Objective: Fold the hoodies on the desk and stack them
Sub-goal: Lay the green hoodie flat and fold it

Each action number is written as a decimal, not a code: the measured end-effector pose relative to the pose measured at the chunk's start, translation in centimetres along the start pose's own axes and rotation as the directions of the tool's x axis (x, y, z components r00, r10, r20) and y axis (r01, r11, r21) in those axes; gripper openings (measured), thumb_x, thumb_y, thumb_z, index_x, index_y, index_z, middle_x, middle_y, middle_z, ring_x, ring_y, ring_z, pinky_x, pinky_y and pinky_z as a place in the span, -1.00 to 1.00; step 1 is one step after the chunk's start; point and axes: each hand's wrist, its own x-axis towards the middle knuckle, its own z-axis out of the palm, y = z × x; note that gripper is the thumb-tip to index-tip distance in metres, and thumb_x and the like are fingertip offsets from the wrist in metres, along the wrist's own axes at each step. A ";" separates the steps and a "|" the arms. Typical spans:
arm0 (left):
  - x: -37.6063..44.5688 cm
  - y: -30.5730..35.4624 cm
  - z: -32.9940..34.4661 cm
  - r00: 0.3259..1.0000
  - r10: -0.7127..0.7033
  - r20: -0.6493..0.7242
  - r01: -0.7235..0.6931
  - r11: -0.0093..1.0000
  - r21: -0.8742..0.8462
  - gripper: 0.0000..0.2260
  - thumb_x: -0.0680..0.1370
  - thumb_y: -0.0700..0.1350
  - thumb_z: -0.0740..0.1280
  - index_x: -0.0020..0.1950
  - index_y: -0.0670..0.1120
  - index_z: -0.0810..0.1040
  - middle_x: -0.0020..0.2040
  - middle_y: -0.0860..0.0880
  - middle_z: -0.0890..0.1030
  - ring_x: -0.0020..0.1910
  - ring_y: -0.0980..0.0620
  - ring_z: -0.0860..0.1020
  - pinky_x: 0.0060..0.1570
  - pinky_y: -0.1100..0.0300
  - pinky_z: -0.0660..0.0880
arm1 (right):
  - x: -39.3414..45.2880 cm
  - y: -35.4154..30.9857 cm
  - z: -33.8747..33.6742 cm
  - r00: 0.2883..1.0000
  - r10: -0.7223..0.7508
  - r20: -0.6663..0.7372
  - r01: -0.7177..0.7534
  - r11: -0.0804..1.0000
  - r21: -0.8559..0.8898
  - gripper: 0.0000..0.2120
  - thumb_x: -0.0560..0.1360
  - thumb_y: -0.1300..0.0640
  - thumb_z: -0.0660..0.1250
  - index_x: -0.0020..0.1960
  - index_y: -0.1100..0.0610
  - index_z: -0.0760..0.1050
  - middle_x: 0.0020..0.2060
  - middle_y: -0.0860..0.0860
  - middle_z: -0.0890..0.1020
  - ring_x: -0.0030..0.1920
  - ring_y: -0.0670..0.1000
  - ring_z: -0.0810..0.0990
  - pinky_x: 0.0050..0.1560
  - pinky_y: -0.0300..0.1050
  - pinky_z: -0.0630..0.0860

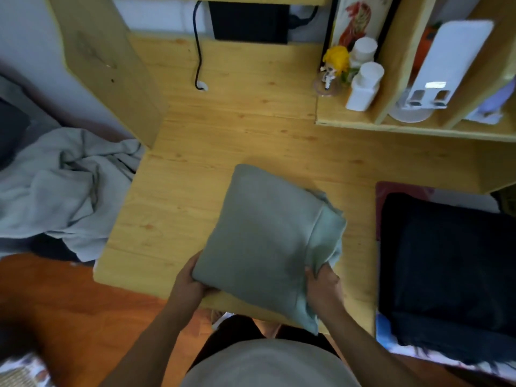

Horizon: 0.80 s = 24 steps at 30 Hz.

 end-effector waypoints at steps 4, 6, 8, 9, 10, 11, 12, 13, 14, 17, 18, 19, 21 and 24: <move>1.9 2.0 -0.4 0.961 0.038 -0.274 -0.006 0.993 0.120 -0.44 0.39 -0.31 0.33 0.40 -0.08 0.55 0.23 -0.13 0.65 0.18 -0.21 0.62 -0.03 -0.10 0.65 | 0.5 -0.6 0.1 1.000 0.029 0.007 -0.030 1.000 0.011 -0.74 0.63 0.04 0.25 0.23 0.18 0.45 0.12 0.22 0.62 0.13 0.26 0.59 -0.01 -0.01 0.48; 2.7 3.3 -0.7 0.846 0.163 -0.508 0.019 0.943 0.334 -0.47 0.50 -0.35 0.26 0.48 -0.10 0.46 0.38 -0.23 0.49 0.32 -0.29 0.49 0.15 -0.19 0.53 | 0.7 0.3 0.3 0.994 0.073 0.077 -0.073 0.997 -0.012 -0.71 0.58 -0.05 0.26 0.21 0.09 0.50 0.03 0.11 0.66 0.02 0.18 0.64 0.01 0.01 0.56; 2.3 4.8 0.7 0.748 0.520 -0.412 -0.164 0.747 0.644 -0.49 0.53 -0.30 0.22 0.50 -0.11 0.44 0.47 -0.25 0.38 0.43 -0.31 0.36 0.33 -0.23 0.38 | 0.3 1.1 -0.2 0.992 0.090 0.093 -0.078 0.989 -0.126 -0.65 0.51 -0.17 0.22 0.13 0.05 0.51 -0.10 0.04 0.67 -0.08 0.14 0.67 -0.03 0.03 0.60; 1.9 5.3 2.5 0.724 0.654 -0.220 -0.264 0.558 0.787 -0.51 0.55 -0.21 0.23 0.50 -0.11 0.45 0.49 -0.27 0.37 0.47 -0.31 0.32 0.40 -0.23 0.31 | 0.0 0.8 -0.9 0.997 0.072 0.040 -0.065 0.986 -0.151 -0.66 0.50 -0.18 0.22 0.09 0.07 0.48 -0.11 0.01 0.63 -0.07 0.14 0.65 -0.06 0.01 0.57; 1.6 5.3 4.6 0.724 0.689 -0.026 -0.329 0.379 0.865 -0.53 0.58 -0.09 0.22 0.51 -0.07 0.45 0.52 -0.27 0.35 0.51 -0.32 0.27 0.46 -0.24 0.25 | -0.3 0.3 -1.6 0.998 0.017 -0.064 -0.026 0.990 -0.140 -0.72 0.53 -0.12 0.25 0.07 0.08 0.43 -0.09 0.00 0.56 -0.05 0.15 0.61 -0.09 -0.02 0.51; 1.4 4.7 6.9 0.751 0.649 0.119 -0.357 0.249 0.900 -0.52 0.62 0.02 0.18 0.55 -0.02 0.41 0.57 -0.24 0.31 0.56 -0.32 0.21 0.51 -0.26 0.18 | -0.5 -0.6 -2.3 0.976 -0.076 -0.203 0.054 0.992 -0.112 -0.81 0.55 -0.01 0.27 0.07 0.08 0.40 -0.04 0.00 0.50 -0.02 0.16 0.57 -0.09 -0.01 0.46; 1.4 3.7 9.0 0.791 0.580 0.196 -0.349 0.163 0.923 -0.50 0.65 0.11 0.13 0.58 0.03 0.35 0.60 -0.20 0.27 0.60 -0.30 0.15 0.53 -0.29 0.10 | -0.8 -1.9 -2.8 0.916 -0.219 -0.335 0.189 0.975 -0.118 -0.83 0.56 0.08 0.28 0.11 0.09 0.40 0.02 0.02 0.46 0.04 0.16 0.53 -0.04 0.01 0.45; 1.6 2.6 10.7 0.821 0.524 0.226 -0.325 0.103 0.940 -0.48 0.66 0.16 0.11 0.61 0.06 0.30 0.62 -0.16 0.24 0.62 -0.28 0.11 0.54 -0.31 0.03 | -0.9 -3.7 -3.0 0.818 -0.397 -0.417 0.361 0.918 -0.166 -0.78 0.56 0.12 0.28 0.19 0.11 0.42 0.10 0.05 0.46 0.13 0.14 0.49 0.07 0.04 0.46; 2.0 1.7 11.9 0.846 0.483 0.226 -0.300 0.082 0.950 -0.46 0.66 0.18 0.11 0.62 0.06 0.26 0.63 -0.14 0.23 0.63 -0.27 0.08 0.54 -0.33 -0.01 | -0.8 -5.7 -2.9 0.702 -0.584 -0.408 0.527 0.811 -0.254 -0.71 0.57 0.10 0.26 0.27 0.12 0.42 0.22 0.09 0.46 0.24 0.13 0.43 0.22 0.05 0.44; 3.2 0.9 13.2 0.872 0.456 0.176 -0.228 0.063 0.971 -0.44 0.64 0.17 0.14 0.62 0.03 0.25 0.63 -0.13 0.23 0.63 -0.27 0.06 0.53 -0.36 -0.06 | 4.2 -8.7 -1.0 0.534 -0.845 -0.041 0.692 0.464 -0.554 -0.54 0.65 -0.05 0.12 0.51 0.09 0.28 0.51 0.17 0.26 0.51 0.23 0.19 0.48 0.15 0.18; 3.2 1.1 13.2 0.868 0.468 0.170 -0.223 0.060 0.973 -0.44 0.64 0.17 0.14 0.62 0.05 0.25 0.63 -0.12 0.24 0.63 -0.26 0.07 0.53 -0.36 -0.06 | 6.8 -8.6 -0.9 0.595 -0.804 0.026 0.631 0.446 -0.635 -0.48 0.66 -0.12 0.03 0.57 0.04 0.20 0.56 0.17 0.19 0.55 0.27 0.11 0.52 0.22 0.10; 3.1 1.3 13.1 0.861 0.479 0.172 -0.229 0.064 0.971 -0.45 0.64 0.18 0.13 0.62 0.06 0.26 0.63 -0.12 0.25 0.63 -0.25 0.07 0.54 -0.35 -0.05 | 9.3 -8.2 -1.2 0.674 -0.738 0.044 0.547 0.458 -0.701 -0.42 0.65 -0.20 -0.06 0.61 0.00 0.12 0.58 0.16 0.16 0.56 0.29 0.07 0.54 0.27 0.08; 2.5 1.2 12.5 0.841 0.507 0.186 -0.251 0.062 0.966 -0.44 0.64 0.19 0.14 0.62 0.06 0.27 0.63 -0.12 0.26 0.64 -0.22 0.08 0.56 -0.31 -0.03 | 13.4 -6.8 -2.1 0.802 -0.595 0.047 0.413 0.496 -0.764 -0.33 0.59 -0.33 -0.17 0.63 -0.08 -0.06 0.59 0.14 0.14 0.56 0.28 0.06 0.53 0.26 0.06; 1.2 0.2 10.8 0.829 0.524 0.195 -0.257 0.047 0.965 -0.44 0.65 0.18 0.15 0.63 0.04 0.26 0.64 -0.13 0.21 0.65 -0.19 0.06 0.57 -0.25 0.02 | 15.6 -7.5 -3.3 0.871 -0.478 0.115 0.410 0.575 -0.708 -0.19 0.55 -0.42 -0.02 0.63 -0.01 -0.11 0.61 0.09 0.07 0.59 0.21 0.02 0.55 0.18 0.03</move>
